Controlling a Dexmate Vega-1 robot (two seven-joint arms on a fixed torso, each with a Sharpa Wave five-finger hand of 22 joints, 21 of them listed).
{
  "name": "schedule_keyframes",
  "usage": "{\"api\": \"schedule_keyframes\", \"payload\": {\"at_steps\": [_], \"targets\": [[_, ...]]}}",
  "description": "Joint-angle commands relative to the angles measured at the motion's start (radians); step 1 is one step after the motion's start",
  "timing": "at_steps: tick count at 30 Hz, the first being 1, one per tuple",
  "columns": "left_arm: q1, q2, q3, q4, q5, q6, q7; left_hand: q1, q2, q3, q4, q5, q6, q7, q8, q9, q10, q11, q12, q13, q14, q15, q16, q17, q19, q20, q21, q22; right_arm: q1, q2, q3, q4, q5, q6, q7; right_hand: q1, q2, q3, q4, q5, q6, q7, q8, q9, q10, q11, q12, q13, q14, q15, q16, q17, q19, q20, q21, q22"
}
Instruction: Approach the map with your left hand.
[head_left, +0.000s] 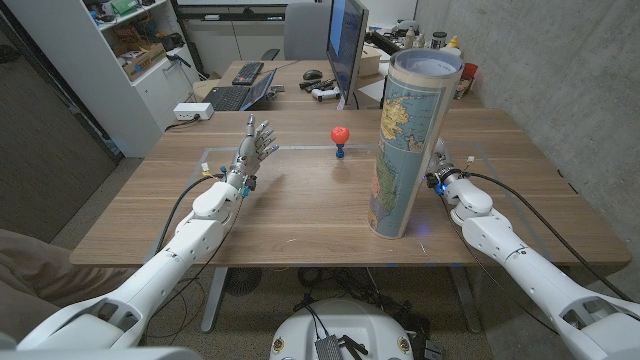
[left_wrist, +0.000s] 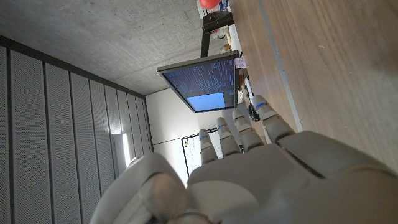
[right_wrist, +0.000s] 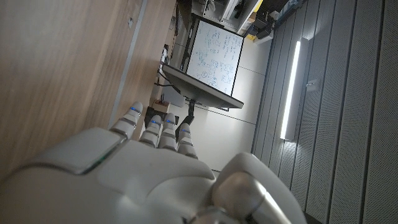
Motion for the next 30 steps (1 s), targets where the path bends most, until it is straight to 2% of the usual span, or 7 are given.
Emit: {"api": "schedule_keyframes", "payload": {"at_steps": [1,9,11,17,30], "targets": [[-0.002,0.01,0.0,-0.001,0.001,-0.009,-0.021,0.01,0.0,-0.008,0.0,0.004,0.0,-0.009,0.004,0.005,0.01,-0.001,0.004,0.004,0.008,0.0,0.006,0.004,0.006,0.0,0.006,0.003,-0.005,0.002,-0.007,-0.019,-0.001,-0.008,-0.001,-0.001,0.022,-0.006,-0.002,0.003,0.01,-0.001,0.007,0.005,0.001,0.006,0.006,0.002,0.001,0.008,0.004,0.004,0.001,0.006,0.005,0.004],[0.015,0.024,0.0,-0.022,0.008,-0.012,-0.018,0.011,0.001,-0.008,0.0,0.003,0.0,-0.009,0.004,0.005,0.009,-0.002,0.004,0.004,0.005,-0.001,0.005,0.004,0.008,-0.002,0.007,0.003,0.0,-0.004,-0.009,-0.017,-0.004,-0.011,0.007,-0.001,0.022,-0.006,-0.001,0.002,0.007,0.0,0.006,0.005,-0.002,0.005,0.005,0.002,-0.005,0.01,0.003,0.004,-0.004,0.006,0.004,0.004],[0.016,0.032,0.004,-0.029,0.014,-0.004,-0.02,0.014,0.001,-0.008,-0.002,0.001,-0.001,-0.009,0.003,0.005,0.007,-0.001,0.003,0.004,-0.032,-0.006,-0.004,0.004,-0.018,-0.012,-0.001,0.003,0.002,-0.001,-0.007,-0.013,-0.003,-0.007,0.006,-0.001,0.022,-0.005,-0.002,0.002,0.005,-0.002,0.005,0.005,-0.002,0.004,0.005,0.002,-0.005,0.01,0.003,0.004,-0.005,0.006,0.004,0.004],[0.006,0.029,0.015,-0.014,0.027,-0.022,-0.039,0.015,0.0,-0.009,-0.002,0.0,0.004,-0.008,0.004,0.005,0.003,0.001,0.002,0.004,-0.049,-0.009,-0.007,0.004,-0.028,-0.014,-0.003,0.003,0.004,-0.002,-0.008,-0.007,-0.008,0.0,0.011,-0.001,0.022,-0.005,-0.002,0.001,0.005,-0.002,0.005,0.005,-0.001,0.004,0.006,0.002,-0.007,0.008,0.003,0.004,-0.006,0.006,0.004,0.004],[-0.004,0.041,0.034,-0.035,0.063,-0.022,-0.041,0.015,-0.001,-0.01,-0.003,-0.002,0.005,-0.008,0.003,0.005,0.004,0.003,0.002,0.004,-0.061,-0.01,-0.006,0.004,-0.037,-0.016,-0.003,0.003,0.01,0.002,-0.005,0.001,0.001,-0.01,0.007,0.0,0.022,-0.003,-0.002,0.0,0.006,-0.001,0.005,0.005,-0.004,0.004,0.005,0.002,-0.014,0.008,0.002,0.003,-0.011,0.004,0.003,0.004]]}}
